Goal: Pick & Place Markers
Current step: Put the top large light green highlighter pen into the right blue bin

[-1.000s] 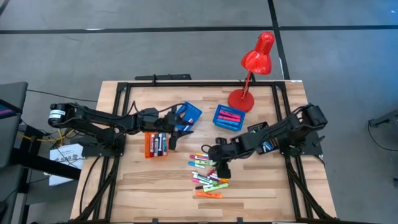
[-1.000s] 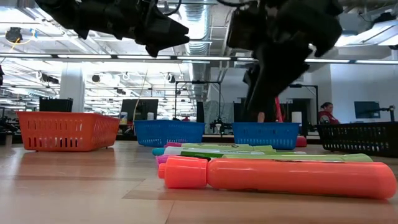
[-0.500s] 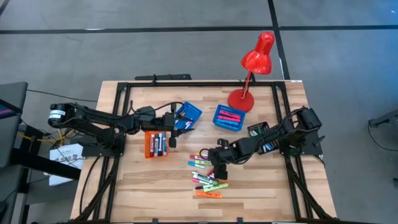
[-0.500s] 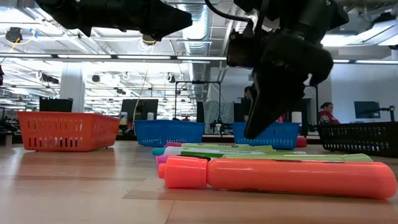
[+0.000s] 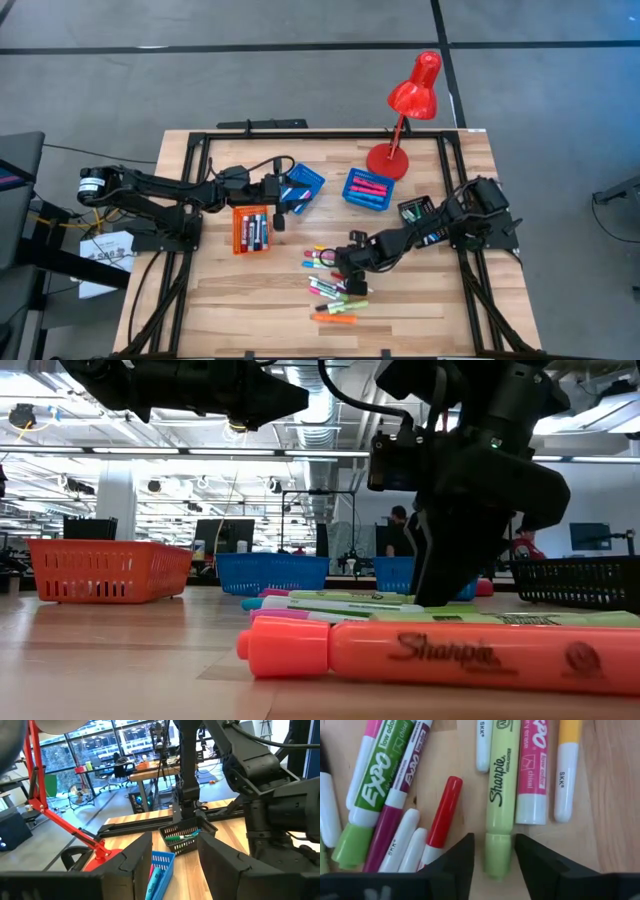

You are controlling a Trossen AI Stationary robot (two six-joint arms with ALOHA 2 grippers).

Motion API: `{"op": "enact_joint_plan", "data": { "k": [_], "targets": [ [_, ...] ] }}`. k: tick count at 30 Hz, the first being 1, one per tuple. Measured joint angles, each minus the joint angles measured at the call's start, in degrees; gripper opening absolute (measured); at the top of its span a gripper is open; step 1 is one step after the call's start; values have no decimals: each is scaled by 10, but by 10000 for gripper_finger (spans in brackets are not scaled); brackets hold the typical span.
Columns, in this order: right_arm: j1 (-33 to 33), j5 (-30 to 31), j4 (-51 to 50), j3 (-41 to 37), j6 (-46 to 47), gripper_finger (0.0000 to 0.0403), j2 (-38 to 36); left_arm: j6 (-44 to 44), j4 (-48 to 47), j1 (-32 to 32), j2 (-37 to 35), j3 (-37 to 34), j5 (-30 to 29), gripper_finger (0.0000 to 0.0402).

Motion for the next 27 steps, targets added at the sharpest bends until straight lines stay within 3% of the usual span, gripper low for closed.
{"op": "enact_joint_plan", "data": {
  "k": [8,14,17,23,27],
  "targets": [
    [-3,0,-14,-4,-55,51,-30,-2,0,0,0,0,0,155],
    [-7,22,-79,-4,-77,68,-104,-26,0,0,0,0,0,155],
    [-15,77,-139,-4,-78,76,-150,-44,0,0,0,0,0,155],
    [-57,265,-274,-3,-59,61,-215,-76,-2,0,0,0,0,155],
    [-118,296,-310,-7,-28,65,-222,-99,-5,-2,0,0,0,155]
  ]
}}
